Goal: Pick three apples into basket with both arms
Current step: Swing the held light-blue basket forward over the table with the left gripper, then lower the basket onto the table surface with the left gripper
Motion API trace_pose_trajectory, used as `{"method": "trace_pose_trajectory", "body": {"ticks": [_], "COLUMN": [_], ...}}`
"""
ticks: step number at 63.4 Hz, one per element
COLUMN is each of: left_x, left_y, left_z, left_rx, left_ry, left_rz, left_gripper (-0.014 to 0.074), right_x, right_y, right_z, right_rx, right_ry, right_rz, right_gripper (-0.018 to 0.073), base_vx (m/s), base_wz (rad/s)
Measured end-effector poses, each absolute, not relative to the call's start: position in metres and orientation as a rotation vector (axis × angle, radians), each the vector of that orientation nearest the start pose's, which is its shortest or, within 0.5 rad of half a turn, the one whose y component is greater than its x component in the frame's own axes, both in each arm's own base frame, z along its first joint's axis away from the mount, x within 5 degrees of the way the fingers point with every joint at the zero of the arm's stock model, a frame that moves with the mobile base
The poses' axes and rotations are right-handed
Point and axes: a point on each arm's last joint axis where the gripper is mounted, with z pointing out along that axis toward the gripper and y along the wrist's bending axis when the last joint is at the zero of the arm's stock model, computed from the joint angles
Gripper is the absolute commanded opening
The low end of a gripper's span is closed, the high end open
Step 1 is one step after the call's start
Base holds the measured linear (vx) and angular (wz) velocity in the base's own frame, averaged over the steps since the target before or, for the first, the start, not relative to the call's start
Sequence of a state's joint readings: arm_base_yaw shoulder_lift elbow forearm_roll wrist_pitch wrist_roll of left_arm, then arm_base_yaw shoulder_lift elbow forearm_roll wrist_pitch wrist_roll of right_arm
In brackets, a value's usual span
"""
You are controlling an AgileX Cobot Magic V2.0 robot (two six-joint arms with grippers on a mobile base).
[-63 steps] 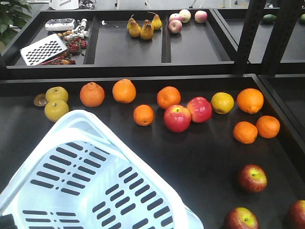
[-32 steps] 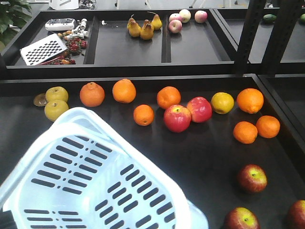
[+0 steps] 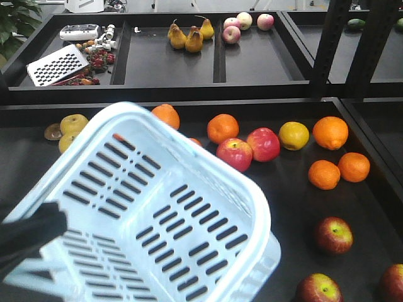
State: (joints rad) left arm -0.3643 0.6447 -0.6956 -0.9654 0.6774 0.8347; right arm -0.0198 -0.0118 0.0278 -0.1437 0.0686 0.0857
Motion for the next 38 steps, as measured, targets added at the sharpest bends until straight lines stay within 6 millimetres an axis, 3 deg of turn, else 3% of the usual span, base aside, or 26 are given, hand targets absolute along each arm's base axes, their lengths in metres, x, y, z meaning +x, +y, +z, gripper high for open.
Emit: {"method": "trace_pose_trajectory", "body": {"ticks": [14, 28, 38], "left_x": [0.148, 0.209, 0.246], "left_y": [-0.109, -0.133, -0.147], "left_z": [0.368, 0.356, 0.347], "left_rx": [0.856, 0.965, 1.07], "left_ry": [1.819, 1.946, 1.945], "left_rz": [-0.701, -0.69, -0.648], "left_gripper": [-0.0007, -0.0007, -0.0007], "right_x": [0.057, 0.057, 0.057], "right_y": [-0.002, -0.002, -0.002], "right_z": [0.198, 0.198, 0.198], "right_rx": [-0.022, -0.022, -0.022], "right_ry": [1.568, 1.568, 1.568], "right_rz": [-0.069, -0.069, -0.069], "right_gripper": [-0.0004, -0.0004, -0.0004], "base_vx": [0.0, 0.0, 0.0], "base_wz": [0.0, 0.0, 0.0]}}
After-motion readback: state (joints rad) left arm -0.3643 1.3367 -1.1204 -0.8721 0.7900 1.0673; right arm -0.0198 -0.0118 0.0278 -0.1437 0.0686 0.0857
